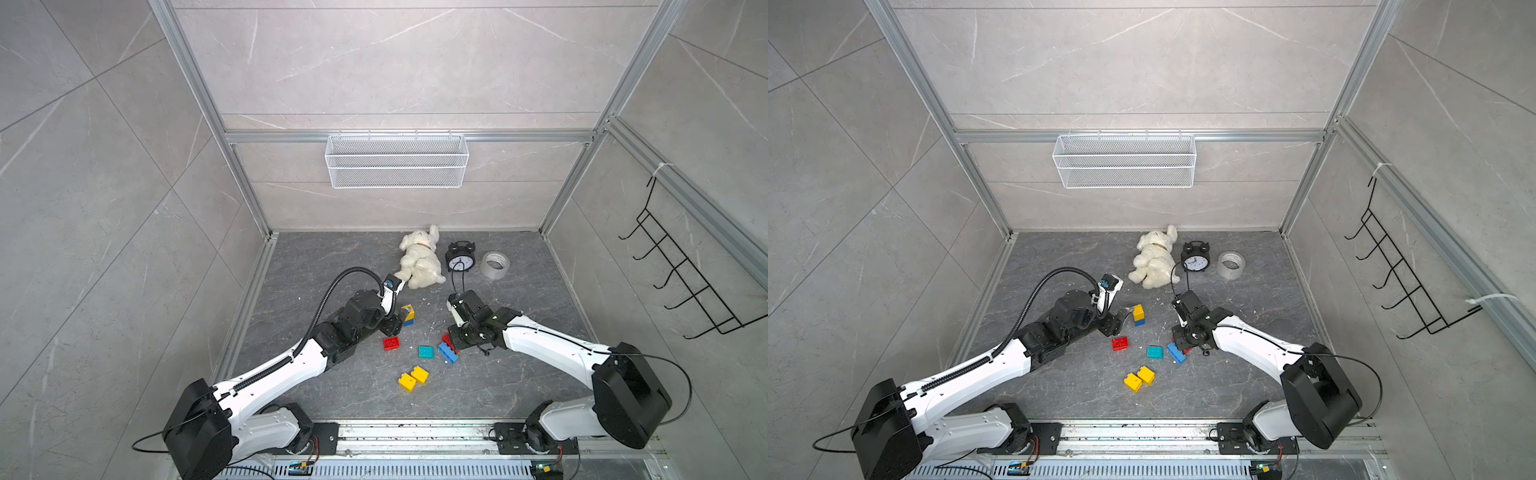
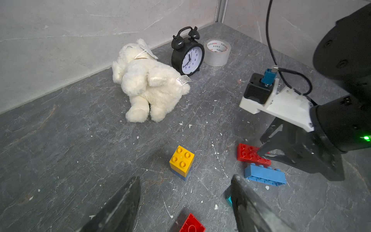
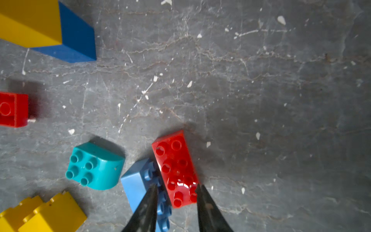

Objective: Assemble the letter r with lego
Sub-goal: Pick up the lego brick from the center of the board.

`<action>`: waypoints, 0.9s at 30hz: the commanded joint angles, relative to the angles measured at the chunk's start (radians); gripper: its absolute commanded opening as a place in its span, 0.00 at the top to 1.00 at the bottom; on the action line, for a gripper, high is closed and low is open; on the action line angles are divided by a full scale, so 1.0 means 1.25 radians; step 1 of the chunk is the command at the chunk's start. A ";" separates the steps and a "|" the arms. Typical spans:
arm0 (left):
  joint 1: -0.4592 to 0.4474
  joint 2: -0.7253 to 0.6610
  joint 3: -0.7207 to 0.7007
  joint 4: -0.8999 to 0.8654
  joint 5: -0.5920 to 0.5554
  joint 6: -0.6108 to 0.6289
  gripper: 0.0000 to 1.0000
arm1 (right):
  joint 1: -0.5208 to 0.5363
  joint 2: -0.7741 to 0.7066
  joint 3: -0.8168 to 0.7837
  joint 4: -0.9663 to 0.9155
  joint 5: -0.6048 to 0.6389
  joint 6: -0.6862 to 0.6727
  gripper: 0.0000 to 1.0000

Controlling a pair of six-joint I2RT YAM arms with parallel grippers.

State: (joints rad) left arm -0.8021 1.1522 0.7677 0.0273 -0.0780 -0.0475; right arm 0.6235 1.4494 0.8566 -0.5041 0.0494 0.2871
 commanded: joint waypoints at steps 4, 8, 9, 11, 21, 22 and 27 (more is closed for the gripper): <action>0.029 -0.037 -0.019 0.023 0.021 -0.037 0.26 | 0.014 0.048 0.039 -0.047 0.024 -0.028 0.55; 0.040 -0.041 -0.029 0.036 0.032 -0.043 0.26 | 0.017 0.073 0.052 -0.066 0.032 -0.030 0.53; 0.043 -0.040 -0.030 0.037 0.034 -0.043 0.26 | 0.017 0.078 0.054 -0.067 0.028 -0.030 0.52; 0.047 -0.037 -0.030 0.040 0.037 -0.045 0.26 | 0.018 0.091 0.059 -0.073 0.024 -0.031 0.52; 0.061 -0.034 -0.040 0.047 0.047 -0.054 0.26 | 0.048 0.151 0.102 -0.120 0.023 -0.040 0.45; 0.063 -0.035 -0.042 0.050 0.048 -0.055 0.26 | 0.049 0.156 0.105 -0.125 0.028 -0.039 0.45; 0.072 -0.038 -0.050 0.053 0.054 -0.060 0.26 | 0.053 0.174 0.121 -0.147 0.060 -0.034 0.46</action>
State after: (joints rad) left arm -0.7216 1.1290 0.7094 0.0536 -0.0288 -0.1051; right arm 0.6807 1.6463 0.9855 -0.6350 0.0864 0.2493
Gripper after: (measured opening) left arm 0.737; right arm 0.538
